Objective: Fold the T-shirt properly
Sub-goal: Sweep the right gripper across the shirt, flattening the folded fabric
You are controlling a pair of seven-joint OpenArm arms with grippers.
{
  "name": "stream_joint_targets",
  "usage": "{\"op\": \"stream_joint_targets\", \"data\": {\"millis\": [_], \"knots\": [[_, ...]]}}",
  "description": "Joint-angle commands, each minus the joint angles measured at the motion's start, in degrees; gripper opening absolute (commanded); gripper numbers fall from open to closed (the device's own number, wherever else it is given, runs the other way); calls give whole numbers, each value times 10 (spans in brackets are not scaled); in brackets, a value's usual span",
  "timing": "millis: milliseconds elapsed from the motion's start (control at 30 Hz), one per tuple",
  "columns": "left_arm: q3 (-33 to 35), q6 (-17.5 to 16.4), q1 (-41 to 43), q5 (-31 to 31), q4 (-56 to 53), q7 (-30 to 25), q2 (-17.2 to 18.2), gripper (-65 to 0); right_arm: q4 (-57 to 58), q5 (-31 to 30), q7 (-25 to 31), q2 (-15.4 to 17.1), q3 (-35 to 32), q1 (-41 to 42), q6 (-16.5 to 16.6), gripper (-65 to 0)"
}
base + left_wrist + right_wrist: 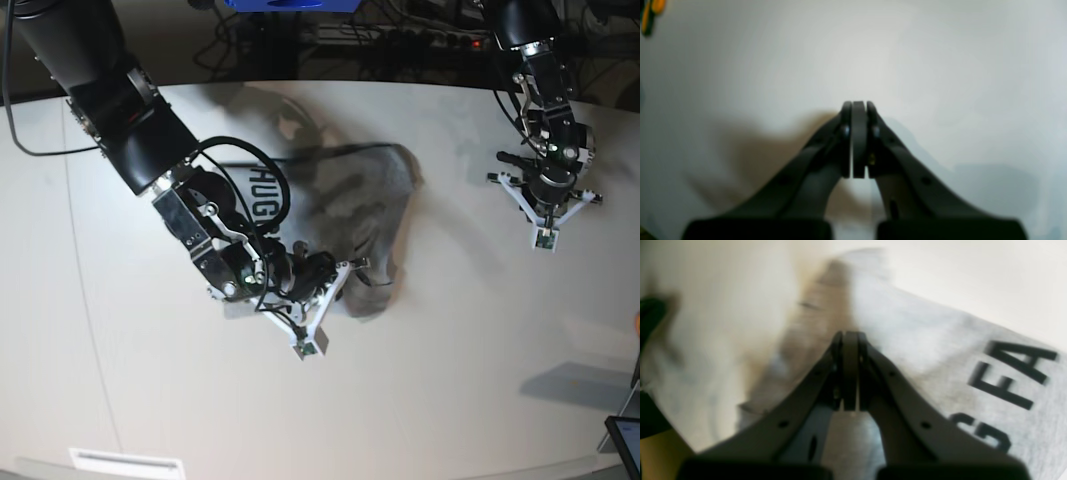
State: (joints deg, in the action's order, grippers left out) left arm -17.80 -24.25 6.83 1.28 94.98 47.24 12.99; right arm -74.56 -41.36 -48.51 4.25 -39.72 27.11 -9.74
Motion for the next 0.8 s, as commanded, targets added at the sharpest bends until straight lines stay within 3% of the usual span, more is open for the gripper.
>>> {"op": "stream_joint_targets", "data": {"millis": [0, 200, 767], "knots": [[-4, 2, -3, -3, 11, -10, 9, -647, -4, -4, 21, -6, 3, 17, 4, -650], [-4, 2, 3, -3, 11, -10, 9, -647, 42, -4, 50, -11, 3, 25, 62, -650], [-4, 2, 7, -3, 8, -10, 9, -647, 134, -3, 87, -70, 3, 47, 64, -650]]}}
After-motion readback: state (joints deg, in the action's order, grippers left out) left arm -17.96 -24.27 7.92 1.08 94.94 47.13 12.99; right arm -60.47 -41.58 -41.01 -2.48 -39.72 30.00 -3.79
